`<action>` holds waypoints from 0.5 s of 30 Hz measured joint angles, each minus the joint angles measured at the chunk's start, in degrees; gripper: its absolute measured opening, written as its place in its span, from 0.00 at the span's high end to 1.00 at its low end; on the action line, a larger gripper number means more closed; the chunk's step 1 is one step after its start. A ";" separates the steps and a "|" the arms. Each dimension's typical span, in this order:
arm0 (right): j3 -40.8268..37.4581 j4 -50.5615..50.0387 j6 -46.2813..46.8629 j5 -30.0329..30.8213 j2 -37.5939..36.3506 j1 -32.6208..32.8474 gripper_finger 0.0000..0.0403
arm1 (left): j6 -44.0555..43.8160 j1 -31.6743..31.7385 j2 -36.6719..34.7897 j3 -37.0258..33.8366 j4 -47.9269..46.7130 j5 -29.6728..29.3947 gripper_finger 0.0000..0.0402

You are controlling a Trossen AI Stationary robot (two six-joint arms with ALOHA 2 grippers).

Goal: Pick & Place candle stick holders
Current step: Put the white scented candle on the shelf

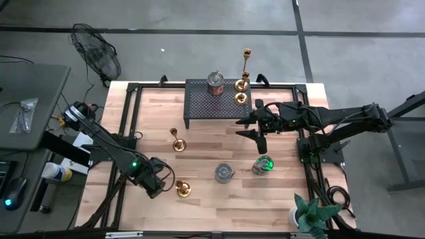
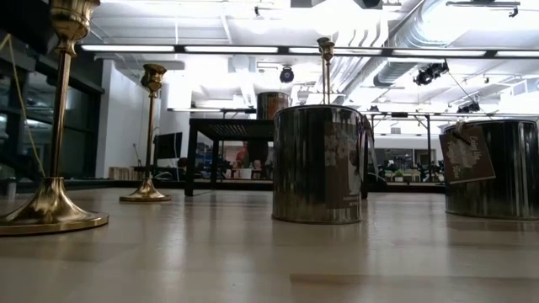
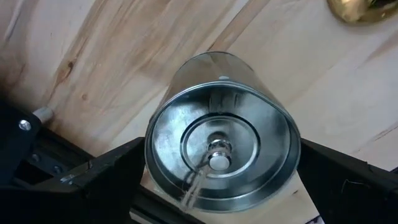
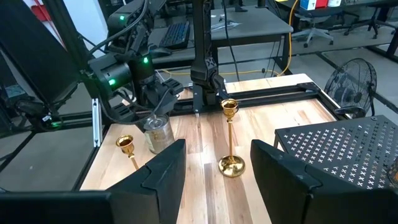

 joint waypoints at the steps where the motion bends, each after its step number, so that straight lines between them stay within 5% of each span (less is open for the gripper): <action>1: 0.00 0.01 0.00 0.00 0.00 -0.01 0.57 | 0.66 0.00 0.48 0.00 0.04 0.19 0.03; 15: 0.00 -0.01 0.00 0.01 0.00 -0.02 0.57 | 4.75 0.04 6.04 -0.02 1.70 0.04 0.03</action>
